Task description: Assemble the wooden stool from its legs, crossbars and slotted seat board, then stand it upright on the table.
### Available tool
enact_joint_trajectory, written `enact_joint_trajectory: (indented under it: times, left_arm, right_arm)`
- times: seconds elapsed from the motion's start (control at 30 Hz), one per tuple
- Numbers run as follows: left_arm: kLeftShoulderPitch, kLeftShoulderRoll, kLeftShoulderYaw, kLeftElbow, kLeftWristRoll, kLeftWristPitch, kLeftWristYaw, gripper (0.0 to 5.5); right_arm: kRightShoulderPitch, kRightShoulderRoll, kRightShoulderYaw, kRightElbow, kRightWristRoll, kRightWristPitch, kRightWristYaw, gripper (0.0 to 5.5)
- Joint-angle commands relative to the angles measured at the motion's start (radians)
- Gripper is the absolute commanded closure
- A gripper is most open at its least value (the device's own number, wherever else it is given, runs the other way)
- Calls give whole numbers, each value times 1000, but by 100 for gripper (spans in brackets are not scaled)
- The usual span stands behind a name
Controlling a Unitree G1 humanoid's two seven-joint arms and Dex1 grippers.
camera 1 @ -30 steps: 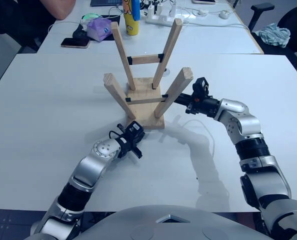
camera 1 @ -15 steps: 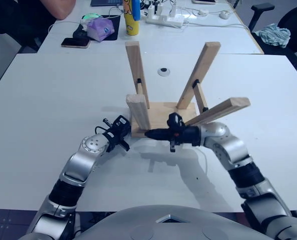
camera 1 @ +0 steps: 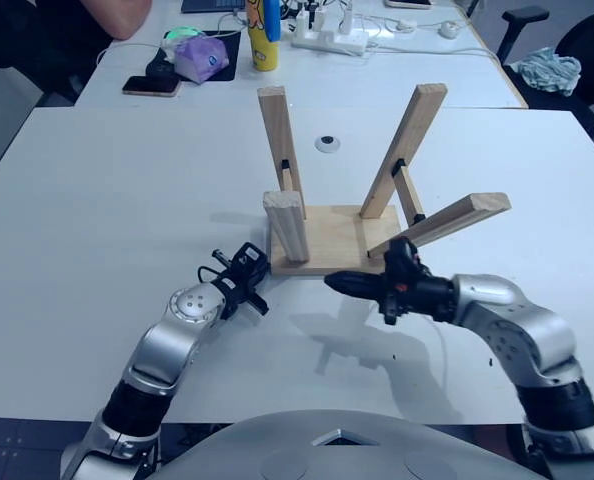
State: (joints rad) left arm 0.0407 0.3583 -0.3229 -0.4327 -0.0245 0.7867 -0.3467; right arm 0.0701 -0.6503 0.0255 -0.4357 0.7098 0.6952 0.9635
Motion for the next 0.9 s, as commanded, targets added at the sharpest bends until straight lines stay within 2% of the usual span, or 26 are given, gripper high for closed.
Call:
enact_joint_trajectory:
  times: [0.03,0.1,0.2,0.33,0.6,0.9]
  left_arm:
    - [38,3,1,-38,37,7,43,546]
    - [58,-14,-1,-61,40,6,61,546]
    - [76,-39,-2,-62,55,-17,97,546]
    - [105,-96,-7,-34,80,-81,166,546]
    - [135,-169,2,-10,108,-97,249,546]
    - [150,-245,27,40,75,-209,266,546]
  right_arm:
    - [169,-37,-168,48,-23,-52,-32,550]
    - [213,-15,-227,153,-106,-157,-84,550]
    - [241,-1,-242,261,-174,-259,-93,550]
    - [186,43,-263,440,-245,-391,-136,550]
    - [17,195,-143,550,-408,-545,-292,550]
    - [54,294,-9,500,-568,-570,-447,550]
